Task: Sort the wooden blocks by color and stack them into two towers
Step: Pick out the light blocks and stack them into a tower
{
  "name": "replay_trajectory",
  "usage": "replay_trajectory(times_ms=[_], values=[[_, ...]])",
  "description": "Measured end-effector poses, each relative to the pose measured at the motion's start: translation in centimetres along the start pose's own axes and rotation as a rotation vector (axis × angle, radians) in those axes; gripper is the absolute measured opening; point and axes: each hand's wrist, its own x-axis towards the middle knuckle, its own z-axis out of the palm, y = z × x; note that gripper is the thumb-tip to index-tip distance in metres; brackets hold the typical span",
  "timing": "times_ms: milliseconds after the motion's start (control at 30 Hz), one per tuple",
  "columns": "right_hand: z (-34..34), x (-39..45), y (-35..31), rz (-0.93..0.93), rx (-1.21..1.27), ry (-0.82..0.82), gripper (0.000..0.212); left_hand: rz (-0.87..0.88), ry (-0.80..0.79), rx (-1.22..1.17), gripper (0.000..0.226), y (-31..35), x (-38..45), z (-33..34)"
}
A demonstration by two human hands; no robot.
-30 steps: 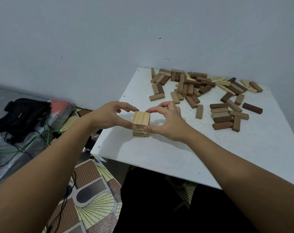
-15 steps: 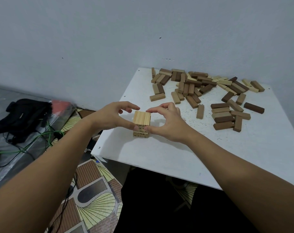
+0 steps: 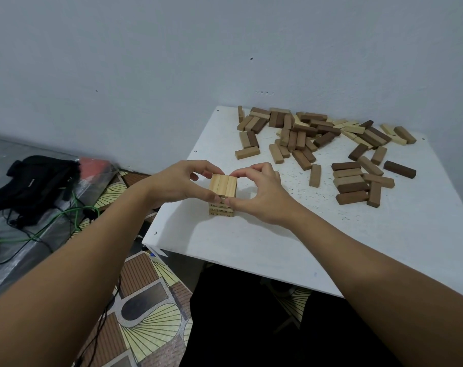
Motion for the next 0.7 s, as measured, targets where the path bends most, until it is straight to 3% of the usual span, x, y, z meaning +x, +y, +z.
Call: replay_trajectory(times_ms=[700], values=[[0.86, -0.09, 0.59, -0.049, 0.006, 0.085, 0.06, 0.008, 0.009, 0.063, 0.056, -0.61, 0.42, 0.3]])
